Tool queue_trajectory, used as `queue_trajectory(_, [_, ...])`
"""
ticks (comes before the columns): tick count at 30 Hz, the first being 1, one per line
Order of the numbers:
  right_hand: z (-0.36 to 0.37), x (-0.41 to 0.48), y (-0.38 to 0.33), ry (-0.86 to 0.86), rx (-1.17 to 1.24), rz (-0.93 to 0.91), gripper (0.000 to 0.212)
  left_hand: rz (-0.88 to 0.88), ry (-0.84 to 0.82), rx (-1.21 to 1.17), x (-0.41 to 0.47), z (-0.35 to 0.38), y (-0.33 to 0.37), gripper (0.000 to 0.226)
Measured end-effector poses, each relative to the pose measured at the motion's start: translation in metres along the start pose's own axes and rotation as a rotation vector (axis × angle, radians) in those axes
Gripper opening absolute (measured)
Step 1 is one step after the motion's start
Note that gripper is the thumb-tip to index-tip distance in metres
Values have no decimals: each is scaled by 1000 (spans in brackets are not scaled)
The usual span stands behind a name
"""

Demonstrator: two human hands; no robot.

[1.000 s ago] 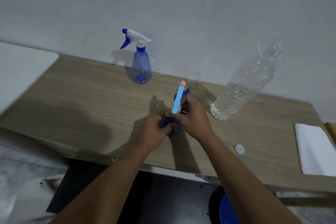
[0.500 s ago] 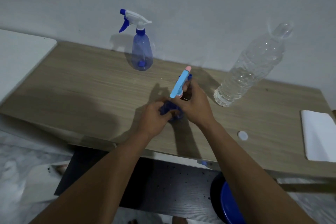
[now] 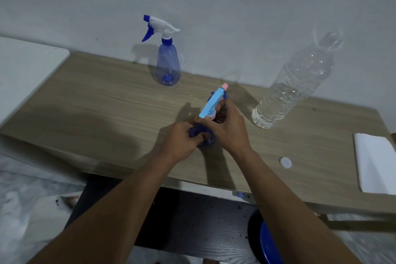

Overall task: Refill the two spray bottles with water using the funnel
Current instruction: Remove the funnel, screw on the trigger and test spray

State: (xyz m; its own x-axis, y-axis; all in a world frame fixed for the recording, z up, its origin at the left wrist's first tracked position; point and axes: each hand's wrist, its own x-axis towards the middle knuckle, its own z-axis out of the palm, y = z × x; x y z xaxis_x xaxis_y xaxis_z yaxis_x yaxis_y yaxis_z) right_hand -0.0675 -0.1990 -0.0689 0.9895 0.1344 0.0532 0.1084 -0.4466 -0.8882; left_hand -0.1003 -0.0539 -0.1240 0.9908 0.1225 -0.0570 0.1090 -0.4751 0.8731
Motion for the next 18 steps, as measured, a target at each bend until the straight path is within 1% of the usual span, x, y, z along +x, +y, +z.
queue_trajectory(1, [-1, -1, 1, -12, 13, -16, 35, 15, 0, 6, -1, -1, 2, 35])
queue_trajectory(3, [-3, -3, 1, -43, -6, -90, 19, 60, -3, -30, -4, -3, 6, 34])
queue_trajectory(5, [-4, -2, 2, -51, -56, -124, 12, 59, -14, -77, -7, -4, 10, 35])
queue_trajectory(7, [-4, -1, 2, -47, -65, -88, 10, 31, -16, -129, -6, -3, 8, 35])
queue_trajectory(9, [-4, -1, 1, -62, -43, -53, 16, 5, -33, -156, -4, -2, 3, 41])
queue_trajectory(11, [-3, -2, 0, -56, -31, -30, 23, 7, -33, -148, -3, -1, 1, 41])
queue_trajectory(13, [-1, -2, 0, -6, -25, 0, 27, 19, -39, -141, -2, -2, 3, 37])
queue_trajectory(15, [2, -5, -1, 35, -13, 18, 29, 14, -41, -148, -2, -3, 2, 39])
queue_trajectory(16, [4, -7, -2, 36, 1, 8, 28, 7, -37, -156, -2, -3, 2, 44])
queue_trajectory(18, [5, -12, -1, 17, 46, -42, 16, 10, -45, -192, -3, -3, 1, 50])
